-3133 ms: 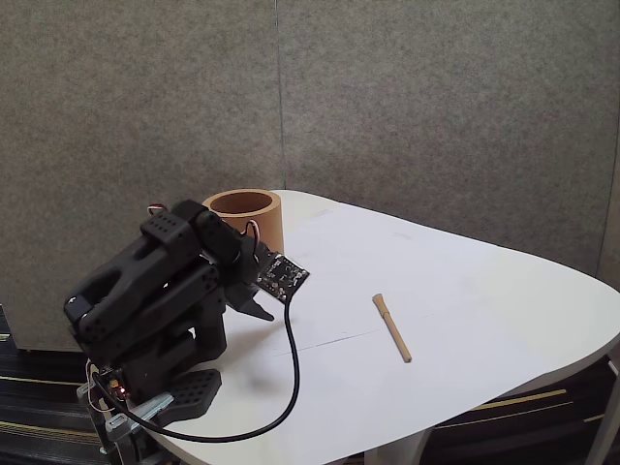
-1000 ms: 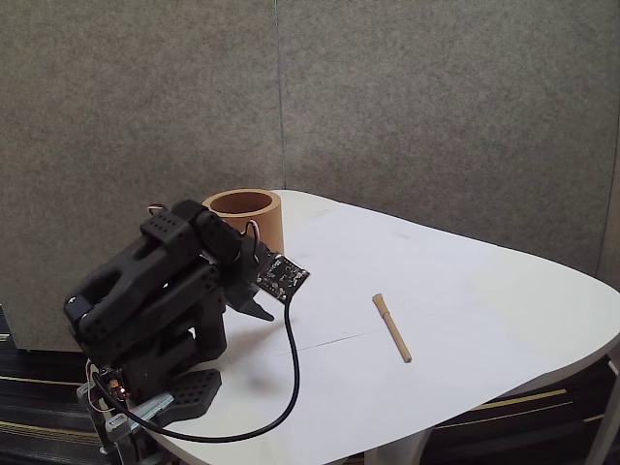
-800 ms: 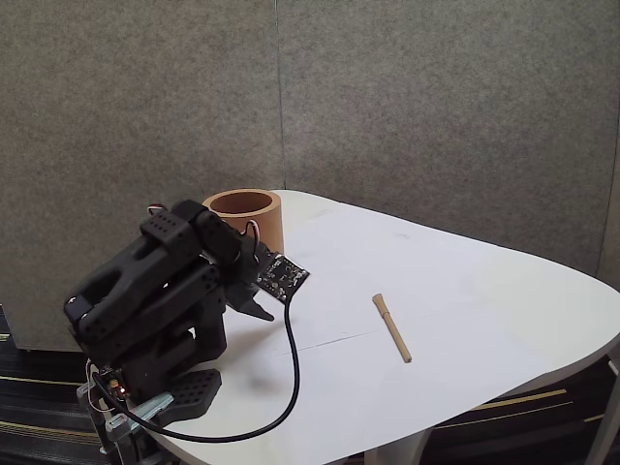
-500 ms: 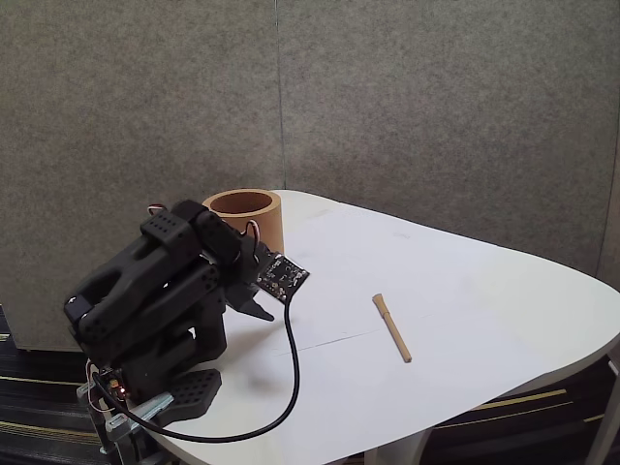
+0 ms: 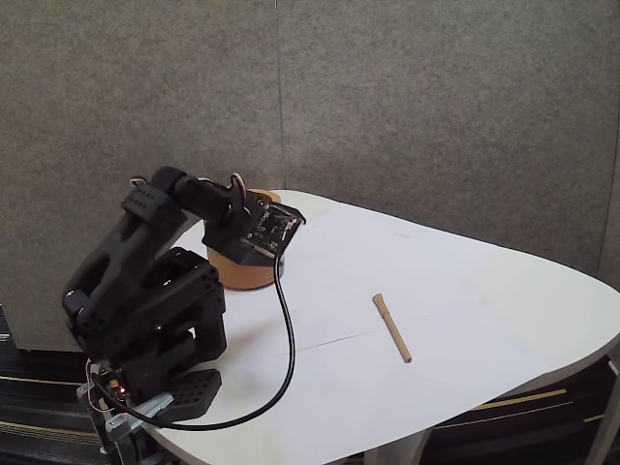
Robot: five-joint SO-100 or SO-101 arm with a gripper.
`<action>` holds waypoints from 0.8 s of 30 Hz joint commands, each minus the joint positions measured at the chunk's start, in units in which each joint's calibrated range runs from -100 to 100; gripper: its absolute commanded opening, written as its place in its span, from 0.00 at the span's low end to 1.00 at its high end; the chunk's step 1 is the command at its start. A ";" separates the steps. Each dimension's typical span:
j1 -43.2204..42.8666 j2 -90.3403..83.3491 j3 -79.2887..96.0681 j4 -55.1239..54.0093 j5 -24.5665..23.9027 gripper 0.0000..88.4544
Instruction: Grab the pen and put it in the pen holder.
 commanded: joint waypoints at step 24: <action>18.70 83.28 -59.03 -0.08 -0.11 0.35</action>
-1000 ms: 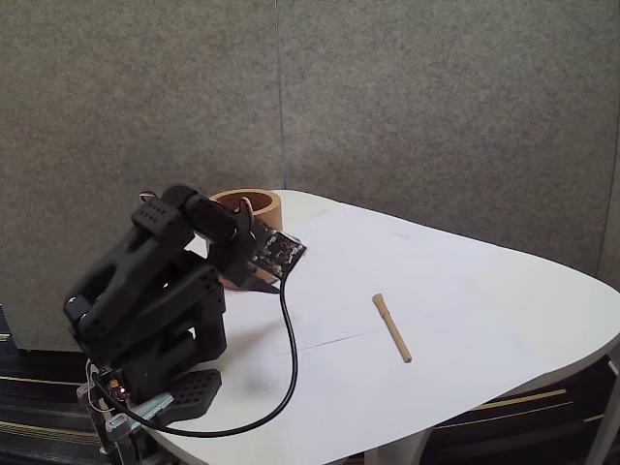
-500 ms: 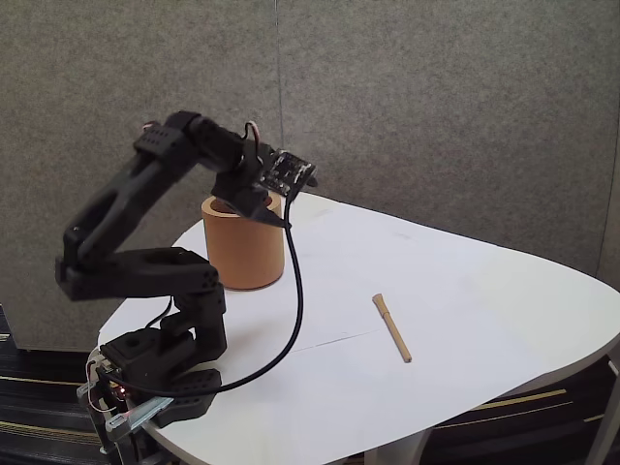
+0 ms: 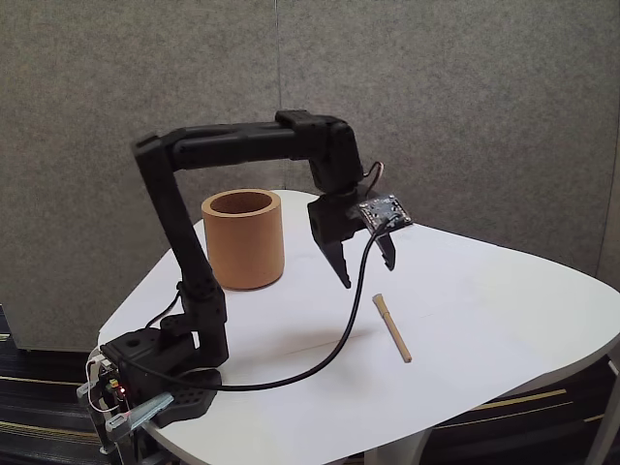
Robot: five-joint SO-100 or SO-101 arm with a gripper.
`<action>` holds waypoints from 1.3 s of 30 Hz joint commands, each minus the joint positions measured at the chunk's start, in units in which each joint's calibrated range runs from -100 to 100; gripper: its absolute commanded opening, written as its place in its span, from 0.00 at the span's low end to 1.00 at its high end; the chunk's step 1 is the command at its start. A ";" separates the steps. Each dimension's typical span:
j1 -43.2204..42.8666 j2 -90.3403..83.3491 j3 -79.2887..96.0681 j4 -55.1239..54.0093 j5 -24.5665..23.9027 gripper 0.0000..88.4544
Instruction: Grab the pen and put it in the pen holder.
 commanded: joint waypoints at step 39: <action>3.71 37.00 -24.10 2.97 -1.22 0.35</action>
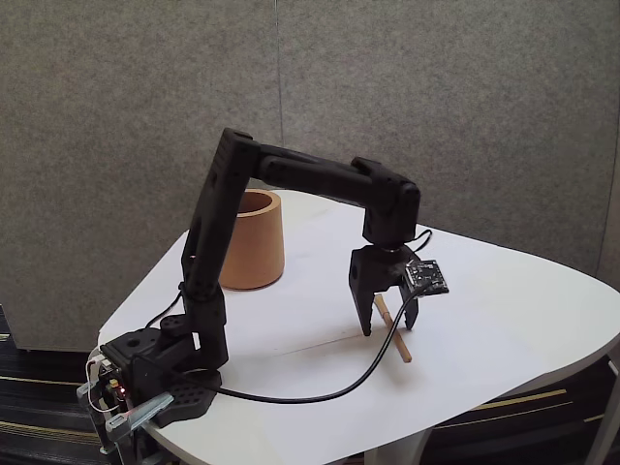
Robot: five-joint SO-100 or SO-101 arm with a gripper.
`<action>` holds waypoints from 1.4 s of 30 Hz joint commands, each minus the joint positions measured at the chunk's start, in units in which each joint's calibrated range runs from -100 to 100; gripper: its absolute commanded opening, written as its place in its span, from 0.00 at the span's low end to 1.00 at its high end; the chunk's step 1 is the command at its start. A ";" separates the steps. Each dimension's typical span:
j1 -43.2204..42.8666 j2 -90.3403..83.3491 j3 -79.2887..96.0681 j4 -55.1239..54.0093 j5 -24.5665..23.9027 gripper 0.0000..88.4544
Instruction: Grab the pen and put it in the pen holder.
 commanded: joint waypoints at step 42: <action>1.07 5.93 -1.90 1.69 -0.15 0.01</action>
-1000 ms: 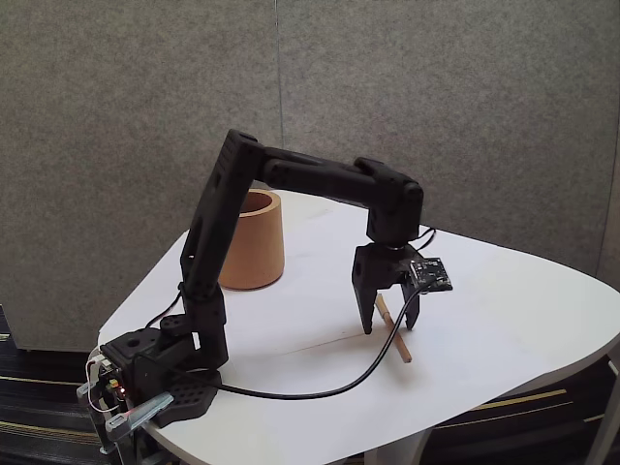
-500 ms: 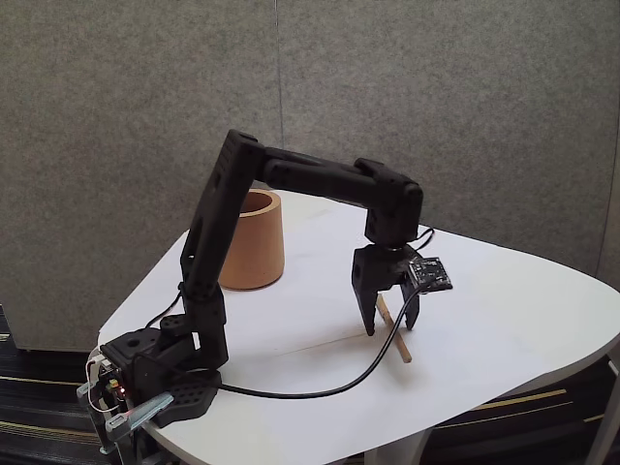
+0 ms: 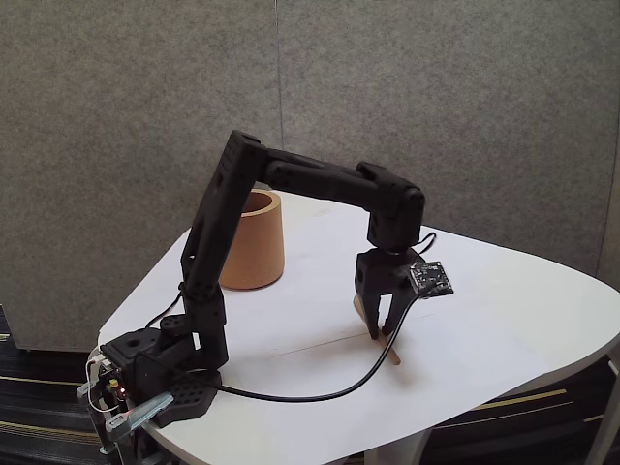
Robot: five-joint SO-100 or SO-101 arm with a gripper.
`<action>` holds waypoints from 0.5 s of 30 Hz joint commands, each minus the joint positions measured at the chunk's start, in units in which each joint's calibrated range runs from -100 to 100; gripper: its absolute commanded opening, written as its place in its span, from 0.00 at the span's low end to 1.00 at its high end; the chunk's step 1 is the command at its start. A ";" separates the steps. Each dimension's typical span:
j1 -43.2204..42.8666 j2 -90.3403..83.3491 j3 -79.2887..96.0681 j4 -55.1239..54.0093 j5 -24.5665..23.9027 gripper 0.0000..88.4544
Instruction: Grab the pen and put it in the pen holder.
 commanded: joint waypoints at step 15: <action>0.48 -13.26 -10.02 11.36 0.37 0.01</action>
